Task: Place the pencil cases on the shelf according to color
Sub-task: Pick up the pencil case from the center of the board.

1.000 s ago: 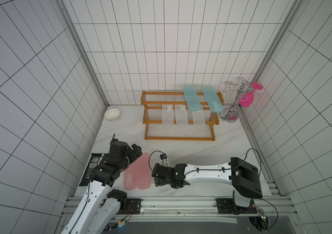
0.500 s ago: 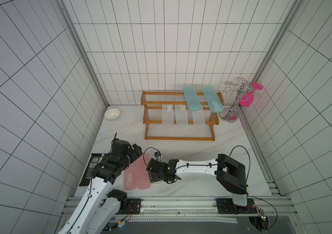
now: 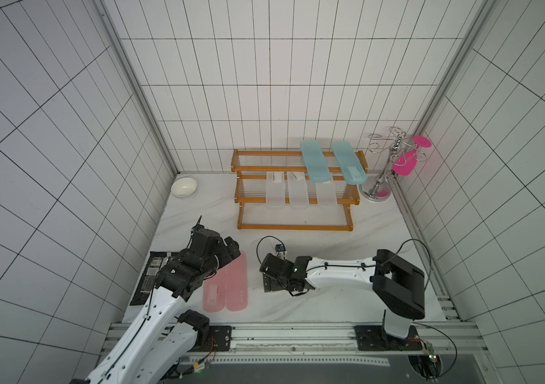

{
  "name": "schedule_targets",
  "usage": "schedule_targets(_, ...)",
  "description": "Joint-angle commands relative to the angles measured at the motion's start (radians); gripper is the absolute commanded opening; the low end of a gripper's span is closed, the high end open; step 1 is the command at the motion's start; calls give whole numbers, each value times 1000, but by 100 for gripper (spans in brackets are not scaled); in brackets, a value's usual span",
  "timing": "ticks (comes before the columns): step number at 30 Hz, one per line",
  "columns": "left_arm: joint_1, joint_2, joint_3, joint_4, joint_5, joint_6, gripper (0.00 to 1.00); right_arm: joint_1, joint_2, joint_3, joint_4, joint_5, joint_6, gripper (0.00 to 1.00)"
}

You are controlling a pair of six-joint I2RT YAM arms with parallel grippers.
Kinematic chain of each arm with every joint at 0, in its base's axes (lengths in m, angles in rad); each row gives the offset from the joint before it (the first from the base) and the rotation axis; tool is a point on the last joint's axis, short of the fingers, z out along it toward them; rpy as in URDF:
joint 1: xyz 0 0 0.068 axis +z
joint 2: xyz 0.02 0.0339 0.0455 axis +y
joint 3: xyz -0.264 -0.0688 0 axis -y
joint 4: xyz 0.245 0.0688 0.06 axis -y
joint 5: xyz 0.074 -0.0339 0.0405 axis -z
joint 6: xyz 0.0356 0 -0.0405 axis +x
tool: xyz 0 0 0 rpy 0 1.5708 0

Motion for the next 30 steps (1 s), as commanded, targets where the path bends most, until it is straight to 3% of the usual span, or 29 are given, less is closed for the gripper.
schedule_targets(1, -38, 18, 38, 10, -77, -15, 98, -6, -78, -66, -29, 41, -49, 95)
schedule_targets(11, -52, -44, 25, 8, -155, -29, 98, 33, -214, -129, 14, 57, -180, 97)
schedule_targets(30, -52, -121, 11, -17, -190, 18, 98, 58, 61, 70, -44, 78, -210, 97)
